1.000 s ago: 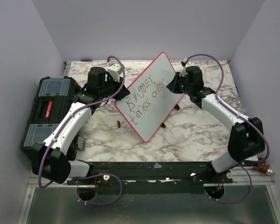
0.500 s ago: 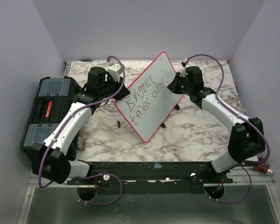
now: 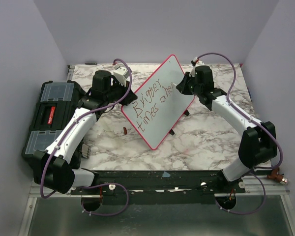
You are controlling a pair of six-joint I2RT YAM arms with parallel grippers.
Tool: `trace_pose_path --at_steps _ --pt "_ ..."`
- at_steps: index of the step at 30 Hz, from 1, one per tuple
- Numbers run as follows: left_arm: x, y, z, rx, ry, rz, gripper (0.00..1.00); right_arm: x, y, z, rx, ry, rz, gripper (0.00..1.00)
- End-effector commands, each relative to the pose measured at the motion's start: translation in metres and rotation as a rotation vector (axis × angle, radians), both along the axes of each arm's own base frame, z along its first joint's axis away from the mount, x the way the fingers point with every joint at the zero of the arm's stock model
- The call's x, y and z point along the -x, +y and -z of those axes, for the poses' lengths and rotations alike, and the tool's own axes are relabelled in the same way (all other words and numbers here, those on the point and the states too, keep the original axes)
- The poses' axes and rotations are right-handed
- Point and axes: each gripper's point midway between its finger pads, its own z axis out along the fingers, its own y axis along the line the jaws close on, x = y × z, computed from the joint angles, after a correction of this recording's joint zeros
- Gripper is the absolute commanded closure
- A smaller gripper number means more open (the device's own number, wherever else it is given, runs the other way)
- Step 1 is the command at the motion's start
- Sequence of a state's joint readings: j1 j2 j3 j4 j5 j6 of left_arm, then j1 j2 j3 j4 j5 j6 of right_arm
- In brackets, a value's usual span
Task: Write a sentence on the whiteboard
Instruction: Write on the whiteboard at the whiteboard stand.
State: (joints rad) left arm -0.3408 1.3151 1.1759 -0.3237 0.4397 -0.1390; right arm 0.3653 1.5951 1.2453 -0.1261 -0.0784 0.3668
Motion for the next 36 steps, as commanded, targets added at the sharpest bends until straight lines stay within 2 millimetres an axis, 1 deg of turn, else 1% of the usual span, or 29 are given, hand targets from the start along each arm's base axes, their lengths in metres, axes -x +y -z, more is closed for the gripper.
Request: trace_pose_path --at_steps 1,7,10,22,28,32,36 --pt "-0.007 0.003 -0.006 -0.072 -0.101 0.031 1.00 -0.006 0.005 -0.002 0.001 0.003 -0.006 0.99" --pt "-0.008 0.002 -0.004 -0.074 -0.098 0.032 1.00 -0.008 0.008 -0.006 -0.009 -0.003 -0.016 0.99" --pt "-0.008 0.002 -0.005 -0.075 -0.100 0.032 1.00 -0.008 0.009 -0.004 -0.009 0.001 -0.020 0.99" --pt "-0.008 0.002 -0.006 -0.071 -0.101 0.035 1.00 0.010 0.003 0.022 -0.001 0.052 -0.023 0.99" --pt "-0.007 0.001 -0.005 -0.068 -0.098 0.040 1.00 0.014 -0.003 0.033 0.019 0.066 -0.003 0.99" --pt "-0.007 0.001 -0.006 -0.069 -0.098 0.039 1.00 0.013 -0.006 0.034 0.033 0.063 0.014 0.99" --pt "-0.007 0.000 -0.005 -0.069 -0.097 0.041 1.00 0.011 -0.011 0.025 0.038 0.040 0.043 0.99"
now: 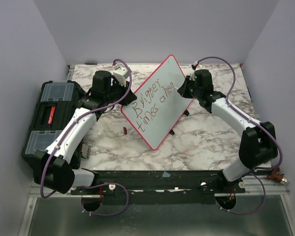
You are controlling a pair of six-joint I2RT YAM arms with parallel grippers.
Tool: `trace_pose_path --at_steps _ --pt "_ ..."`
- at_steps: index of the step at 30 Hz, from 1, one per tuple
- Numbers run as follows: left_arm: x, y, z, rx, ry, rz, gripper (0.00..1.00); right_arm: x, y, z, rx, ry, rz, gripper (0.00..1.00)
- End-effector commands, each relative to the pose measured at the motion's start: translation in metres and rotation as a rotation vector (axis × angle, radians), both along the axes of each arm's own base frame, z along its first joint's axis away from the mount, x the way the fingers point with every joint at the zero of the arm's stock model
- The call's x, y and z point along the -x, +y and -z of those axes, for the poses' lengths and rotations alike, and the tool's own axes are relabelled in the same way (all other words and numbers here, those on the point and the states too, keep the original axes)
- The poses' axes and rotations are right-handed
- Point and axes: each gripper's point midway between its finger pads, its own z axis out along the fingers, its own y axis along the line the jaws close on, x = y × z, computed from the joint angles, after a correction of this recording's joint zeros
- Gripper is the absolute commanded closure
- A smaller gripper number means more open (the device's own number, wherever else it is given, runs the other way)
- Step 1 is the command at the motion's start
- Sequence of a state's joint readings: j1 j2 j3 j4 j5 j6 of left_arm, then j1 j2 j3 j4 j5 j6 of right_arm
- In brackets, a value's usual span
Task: Write a sentence on the whiteboard
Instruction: Write on the whiteboard at the whiteboard stand.
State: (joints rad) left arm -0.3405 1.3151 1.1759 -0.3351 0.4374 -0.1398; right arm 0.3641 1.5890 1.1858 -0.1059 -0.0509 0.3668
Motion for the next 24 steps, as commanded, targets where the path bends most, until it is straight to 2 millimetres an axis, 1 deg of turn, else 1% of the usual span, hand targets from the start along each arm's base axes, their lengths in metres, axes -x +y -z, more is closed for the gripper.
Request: trace_pose_path --at_steps 1,8,12,16,24 --pt "-0.008 -0.001 -0.007 -0.065 -0.107 0.045 1.00 0.006 -0.005 0.001 0.013 0.004 0.023 0.99" --pt "-0.008 -0.001 -0.008 -0.065 -0.107 0.045 1.00 0.004 -0.024 -0.026 0.062 -0.068 0.091 0.99" --pt "-0.008 -0.001 -0.007 -0.066 -0.105 0.045 1.00 -0.001 -0.027 -0.037 0.060 -0.094 0.109 0.99" --pt "-0.007 -0.001 -0.007 -0.067 -0.107 0.046 1.00 -0.008 -0.024 -0.039 0.055 -0.095 0.107 0.99" --pt "-0.008 -0.001 -0.006 -0.071 -0.108 0.045 1.00 -0.020 -0.019 -0.033 0.055 -0.082 0.097 0.99"
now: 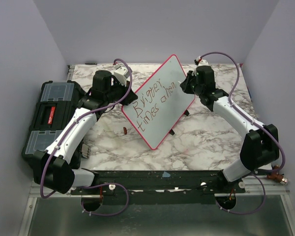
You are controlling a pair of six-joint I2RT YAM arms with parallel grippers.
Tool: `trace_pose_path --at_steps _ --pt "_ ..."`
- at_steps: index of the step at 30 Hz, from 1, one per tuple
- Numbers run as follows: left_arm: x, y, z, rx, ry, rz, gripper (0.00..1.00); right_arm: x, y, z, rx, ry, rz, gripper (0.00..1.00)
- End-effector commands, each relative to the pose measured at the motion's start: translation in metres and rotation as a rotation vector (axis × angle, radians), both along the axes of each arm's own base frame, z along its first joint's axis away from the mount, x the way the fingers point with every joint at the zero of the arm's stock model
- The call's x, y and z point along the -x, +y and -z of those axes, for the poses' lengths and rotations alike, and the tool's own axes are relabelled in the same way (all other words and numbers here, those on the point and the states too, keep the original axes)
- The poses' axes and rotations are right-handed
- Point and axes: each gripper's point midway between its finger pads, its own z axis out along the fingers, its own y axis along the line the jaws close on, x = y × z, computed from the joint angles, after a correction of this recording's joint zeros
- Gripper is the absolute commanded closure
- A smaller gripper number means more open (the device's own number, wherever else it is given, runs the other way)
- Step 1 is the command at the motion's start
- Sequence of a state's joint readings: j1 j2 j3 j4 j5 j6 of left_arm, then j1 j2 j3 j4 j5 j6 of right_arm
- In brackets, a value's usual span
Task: Write a sentence on the whiteboard
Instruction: Write on the whiteboard at the whiteboard stand.
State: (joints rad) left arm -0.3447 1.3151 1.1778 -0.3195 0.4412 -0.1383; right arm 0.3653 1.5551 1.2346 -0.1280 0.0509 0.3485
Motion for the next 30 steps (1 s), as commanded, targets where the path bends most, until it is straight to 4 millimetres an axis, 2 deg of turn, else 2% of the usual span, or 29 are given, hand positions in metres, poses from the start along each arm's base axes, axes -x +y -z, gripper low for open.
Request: trace_pose_path --at_steps 1,10,18,30 --pt "-0.007 0.002 -0.002 -0.078 -0.091 0.035 1.00 -0.011 -0.003 -0.001 0.017 -0.002 0.016 0.99" --pt "-0.008 0.002 -0.002 -0.080 -0.091 0.034 1.00 -0.019 0.000 0.008 0.020 0.012 0.011 0.99" --pt "-0.010 0.002 0.000 -0.086 -0.088 0.034 1.00 -0.012 0.013 0.009 -0.007 0.021 -0.071 0.99" --pt "-0.011 0.002 0.001 -0.088 -0.085 0.035 1.00 -0.006 0.019 0.016 -0.024 0.049 -0.105 0.99"
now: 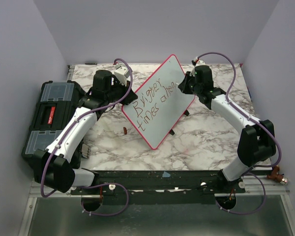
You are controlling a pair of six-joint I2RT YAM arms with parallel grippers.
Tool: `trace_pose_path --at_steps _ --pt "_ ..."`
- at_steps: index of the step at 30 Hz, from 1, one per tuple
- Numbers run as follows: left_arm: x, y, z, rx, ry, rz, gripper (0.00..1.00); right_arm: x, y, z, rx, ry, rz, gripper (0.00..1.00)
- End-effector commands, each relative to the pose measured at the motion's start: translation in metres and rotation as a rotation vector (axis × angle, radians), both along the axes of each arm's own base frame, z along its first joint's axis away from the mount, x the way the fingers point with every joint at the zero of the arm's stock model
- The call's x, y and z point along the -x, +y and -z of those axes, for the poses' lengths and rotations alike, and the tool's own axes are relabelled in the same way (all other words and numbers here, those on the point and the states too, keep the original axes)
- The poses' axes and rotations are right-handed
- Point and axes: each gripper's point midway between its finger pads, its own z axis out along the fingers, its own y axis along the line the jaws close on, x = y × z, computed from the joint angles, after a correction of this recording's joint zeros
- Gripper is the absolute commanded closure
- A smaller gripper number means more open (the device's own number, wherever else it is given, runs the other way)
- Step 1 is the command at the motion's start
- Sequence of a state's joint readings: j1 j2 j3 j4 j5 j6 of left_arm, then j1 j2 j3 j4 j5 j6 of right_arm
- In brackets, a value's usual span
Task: Write a sentence on the whiteboard
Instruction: Write on the whiteboard at the whiteboard stand.
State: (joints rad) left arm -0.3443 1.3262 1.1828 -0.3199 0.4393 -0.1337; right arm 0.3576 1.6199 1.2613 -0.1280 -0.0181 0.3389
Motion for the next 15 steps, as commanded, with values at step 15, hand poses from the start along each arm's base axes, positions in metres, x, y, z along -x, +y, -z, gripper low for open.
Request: trace_pose_path --at_steps 15 --pt "-0.008 0.001 -0.001 -0.082 -0.086 0.038 1.00 0.011 -0.002 0.015 0.010 0.046 -0.020 0.99"
